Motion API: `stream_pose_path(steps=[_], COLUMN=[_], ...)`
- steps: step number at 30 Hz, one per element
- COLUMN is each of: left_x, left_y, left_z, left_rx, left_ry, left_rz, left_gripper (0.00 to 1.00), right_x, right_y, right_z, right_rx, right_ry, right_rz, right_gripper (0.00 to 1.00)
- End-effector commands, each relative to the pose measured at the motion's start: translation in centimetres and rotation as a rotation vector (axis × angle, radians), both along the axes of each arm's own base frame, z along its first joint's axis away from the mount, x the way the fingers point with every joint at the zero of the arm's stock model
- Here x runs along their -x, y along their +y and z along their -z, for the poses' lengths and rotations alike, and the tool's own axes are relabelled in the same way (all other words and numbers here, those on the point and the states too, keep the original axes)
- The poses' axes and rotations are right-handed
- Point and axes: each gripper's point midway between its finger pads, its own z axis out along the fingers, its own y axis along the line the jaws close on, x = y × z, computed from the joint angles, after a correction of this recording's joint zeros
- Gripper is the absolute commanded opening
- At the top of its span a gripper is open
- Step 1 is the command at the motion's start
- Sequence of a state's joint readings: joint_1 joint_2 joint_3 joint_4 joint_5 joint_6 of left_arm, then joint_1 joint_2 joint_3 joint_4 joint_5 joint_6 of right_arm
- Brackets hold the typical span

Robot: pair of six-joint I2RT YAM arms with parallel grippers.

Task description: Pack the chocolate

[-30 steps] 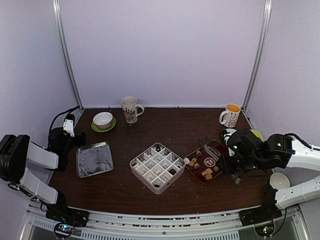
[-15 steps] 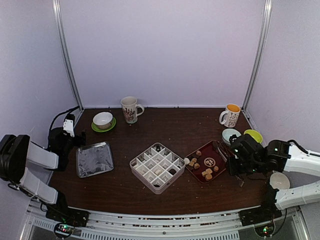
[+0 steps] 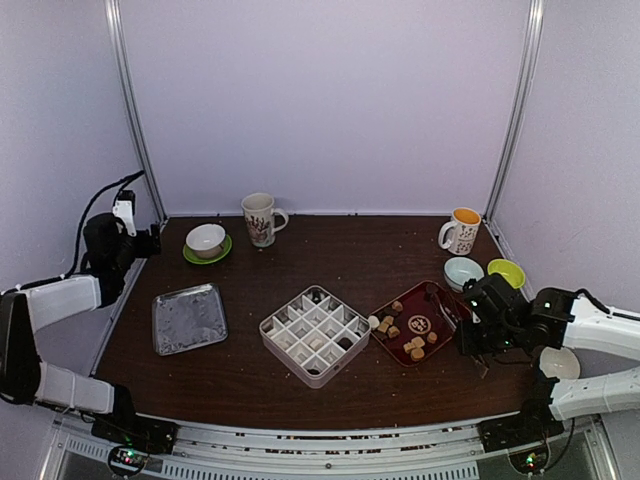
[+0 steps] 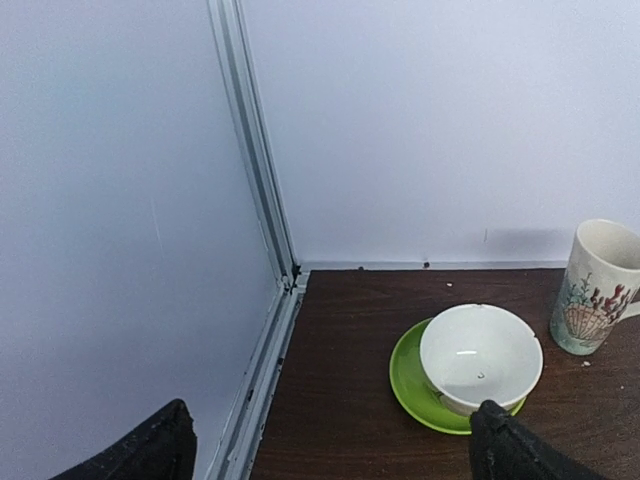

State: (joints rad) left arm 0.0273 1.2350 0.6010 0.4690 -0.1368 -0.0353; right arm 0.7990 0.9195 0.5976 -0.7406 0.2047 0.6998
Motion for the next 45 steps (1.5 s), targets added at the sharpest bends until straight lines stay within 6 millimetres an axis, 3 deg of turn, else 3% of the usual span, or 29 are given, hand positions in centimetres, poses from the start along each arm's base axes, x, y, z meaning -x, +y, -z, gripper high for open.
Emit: stream_pose_path(steps=[1, 5, 9, 19, 27, 33, 38, 45], left_x=[1.7, 3.5, 6.3, 9.3, 13.1, 15.3, 15.9, 15.7], left_y=[0.6, 1.1, 2.4, -1.2, -1.5, -1.3, -1.2, -1.5], left_z=[2.8, 2.8, 4.2, 6.9, 8.8, 10.3, 11.2, 13.0], left_rx=[0.133, 0.246, 0.437, 0.547, 0.588, 0.617, 0.644, 0.650], left_ry=[0.180, 0.187, 0.212, 0.488, 0.606, 0.648, 0.673, 0.758], left_rz=[-0.065, -0.134, -0.302, -0.191, -0.242, -0.300, -0.334, -0.354], left_gripper=[0.98, 0.98, 0.98, 0.98, 0.98, 0.98, 0.98, 0.91], right_x=[-0.4, -0.7, -1.2, -3.0, -3.5, -3.4, -3.5, -3.9], right_y=[0.3, 0.2, 0.0, 0.2, 0.7, 0.6, 0.8, 1.3], right_z=[0.1, 0.6, 1.1, 1.8, 2.7, 3.2, 2.4, 0.3], right_rx=[-0.041, -0.034, -0.016, -0.016, -0.017, -0.004, -0.017, -0.031], right_ry=[-0.018, -0.015, -0.020, -0.037, -0.019, -0.002, -0.019, -0.060], right_rz=[0.008, 0.016, 0.016, 0.022, 0.015, 0.014, -0.002, -0.040], right_gripper=[0.37, 0.37, 0.37, 0.48, 0.50, 0.64, 0.73, 0.74])
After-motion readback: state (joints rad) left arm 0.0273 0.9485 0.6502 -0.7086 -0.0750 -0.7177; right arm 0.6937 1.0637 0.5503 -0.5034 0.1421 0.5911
